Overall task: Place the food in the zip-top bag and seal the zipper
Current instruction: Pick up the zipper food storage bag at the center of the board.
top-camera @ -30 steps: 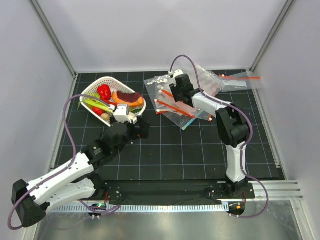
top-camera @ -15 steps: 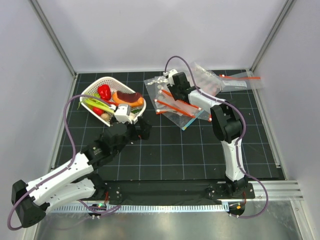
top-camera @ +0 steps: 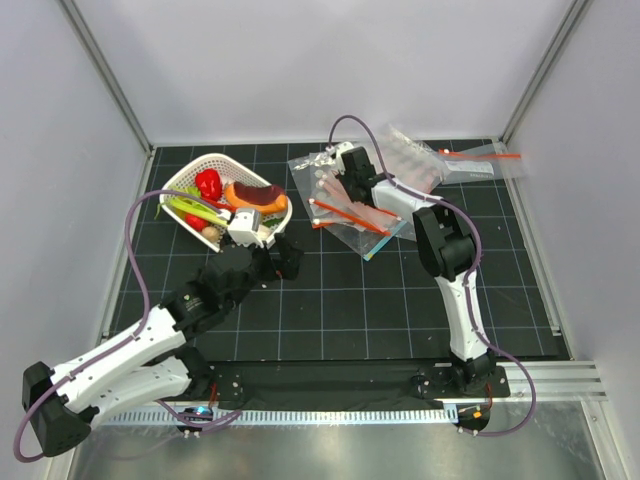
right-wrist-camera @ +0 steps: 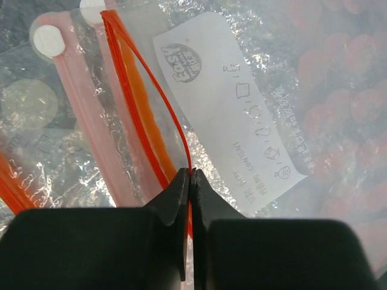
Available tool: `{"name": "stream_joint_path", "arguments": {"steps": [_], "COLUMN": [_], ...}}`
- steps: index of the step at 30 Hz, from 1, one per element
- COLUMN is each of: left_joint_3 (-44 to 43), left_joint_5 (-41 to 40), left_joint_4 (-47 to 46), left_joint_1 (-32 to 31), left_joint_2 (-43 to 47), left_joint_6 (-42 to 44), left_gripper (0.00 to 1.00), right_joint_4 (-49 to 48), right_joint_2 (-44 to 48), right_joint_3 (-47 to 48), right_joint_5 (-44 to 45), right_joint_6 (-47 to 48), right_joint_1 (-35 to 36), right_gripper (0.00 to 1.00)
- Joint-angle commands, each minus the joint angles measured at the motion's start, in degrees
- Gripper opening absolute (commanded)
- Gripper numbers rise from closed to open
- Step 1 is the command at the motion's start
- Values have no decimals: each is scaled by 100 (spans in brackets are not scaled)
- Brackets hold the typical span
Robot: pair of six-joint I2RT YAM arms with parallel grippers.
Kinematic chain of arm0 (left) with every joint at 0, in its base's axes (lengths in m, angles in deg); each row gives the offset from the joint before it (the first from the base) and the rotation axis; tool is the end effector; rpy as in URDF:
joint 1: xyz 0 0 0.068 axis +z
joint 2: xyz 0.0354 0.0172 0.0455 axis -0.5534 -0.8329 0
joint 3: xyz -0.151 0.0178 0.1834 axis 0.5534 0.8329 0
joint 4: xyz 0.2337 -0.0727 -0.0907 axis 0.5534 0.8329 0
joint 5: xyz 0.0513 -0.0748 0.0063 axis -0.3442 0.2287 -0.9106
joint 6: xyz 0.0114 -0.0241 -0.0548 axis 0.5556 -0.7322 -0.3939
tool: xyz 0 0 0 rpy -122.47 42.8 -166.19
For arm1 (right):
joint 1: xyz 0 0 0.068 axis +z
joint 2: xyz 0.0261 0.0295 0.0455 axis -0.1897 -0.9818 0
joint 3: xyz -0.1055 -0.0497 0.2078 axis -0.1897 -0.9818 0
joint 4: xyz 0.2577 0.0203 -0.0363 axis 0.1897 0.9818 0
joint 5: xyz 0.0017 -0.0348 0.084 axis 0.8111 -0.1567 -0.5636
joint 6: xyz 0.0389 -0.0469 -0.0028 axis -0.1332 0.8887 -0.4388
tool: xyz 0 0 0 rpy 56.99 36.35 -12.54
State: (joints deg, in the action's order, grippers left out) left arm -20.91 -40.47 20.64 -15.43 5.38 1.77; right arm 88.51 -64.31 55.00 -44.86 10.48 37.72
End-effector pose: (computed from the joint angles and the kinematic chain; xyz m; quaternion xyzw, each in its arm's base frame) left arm 0.1631 -0.1608 0.2688 -0.0015 0.8051 -0.2519 0.5370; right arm 0.4460 0.2136 0.1328 -0.2649 0.8698 -0.0545 0.4127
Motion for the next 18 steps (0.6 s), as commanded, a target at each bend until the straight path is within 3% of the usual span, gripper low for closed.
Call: {"name": "stream_joint_path", "arguments": {"steps": [1, 9, 18], "left_joint_3": [-187, -204, -248], "left_joint_5": [20, -15, -59], "left_joint_4": [-101, -110, -435], "left_joint_1": [17, 17, 17], "left_joint_2": [68, -64, -450], "left_joint_6": [-12, 23, 6], "left_gripper": [100, 100, 100], "right_joint_4": [-20, -239, 340], "right_joint_2": [46, 1344, 2980], "right_joint_3": [271, -554, -1564], "right_joint_5": [337, 329, 223], "right_joint_6": [-69, -393, -1806], "right_joint_1": [28, 239, 625], "right_gripper": [1, 1, 1]}}
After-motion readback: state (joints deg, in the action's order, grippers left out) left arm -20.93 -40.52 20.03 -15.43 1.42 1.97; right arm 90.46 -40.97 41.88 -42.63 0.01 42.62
